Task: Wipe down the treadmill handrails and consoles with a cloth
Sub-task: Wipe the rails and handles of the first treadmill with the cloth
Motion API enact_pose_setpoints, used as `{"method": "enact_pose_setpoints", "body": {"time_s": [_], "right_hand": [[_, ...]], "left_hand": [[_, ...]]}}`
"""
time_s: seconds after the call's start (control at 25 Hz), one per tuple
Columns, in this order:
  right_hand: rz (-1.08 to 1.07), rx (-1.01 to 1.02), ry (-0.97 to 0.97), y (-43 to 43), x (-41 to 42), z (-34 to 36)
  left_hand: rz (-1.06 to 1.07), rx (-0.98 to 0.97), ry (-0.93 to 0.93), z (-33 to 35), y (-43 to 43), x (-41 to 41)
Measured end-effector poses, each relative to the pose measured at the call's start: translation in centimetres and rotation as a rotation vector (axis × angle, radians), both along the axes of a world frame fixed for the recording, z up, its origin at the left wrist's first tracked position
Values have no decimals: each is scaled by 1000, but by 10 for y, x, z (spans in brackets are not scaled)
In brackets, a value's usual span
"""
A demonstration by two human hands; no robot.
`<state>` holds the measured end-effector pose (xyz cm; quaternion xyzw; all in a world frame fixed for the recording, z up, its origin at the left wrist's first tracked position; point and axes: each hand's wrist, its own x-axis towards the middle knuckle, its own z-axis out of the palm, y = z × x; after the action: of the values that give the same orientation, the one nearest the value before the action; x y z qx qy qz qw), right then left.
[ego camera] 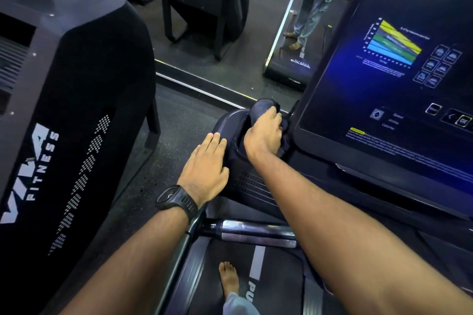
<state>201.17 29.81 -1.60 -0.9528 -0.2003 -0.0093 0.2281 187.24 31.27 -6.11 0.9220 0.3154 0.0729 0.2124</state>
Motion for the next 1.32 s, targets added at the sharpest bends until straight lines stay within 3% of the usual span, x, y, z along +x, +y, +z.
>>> {"method": "enact_pose_setpoints", "body": {"time_s": [0.12,0.4,0.56,0.96,1.04,1.16,1.24,1.32], "right_hand": [[-13,-111,68,29,-3,-14],[243,-284,451,25,15,3],[436,-428,394,-1,26,8],[835,-1127,-54,-11,50,12],[834,-1325,-301,-12,46,15],[915,-1557,-818,-22,42,16],[927,-1464,-1088,-22,43,20],[922,-1282,-1166,-14,43,24]], "left_hand": [[-18,18,8,-3,2,-1],[-17,28,10,-2,2,2],[-12,43,31,-1,0,2],[4,43,26,1,-1,4],[8,44,21,1,-1,3],[5,38,28,0,-1,1],[2,36,17,-1,1,1],[-7,35,11,-2,2,3]]}}
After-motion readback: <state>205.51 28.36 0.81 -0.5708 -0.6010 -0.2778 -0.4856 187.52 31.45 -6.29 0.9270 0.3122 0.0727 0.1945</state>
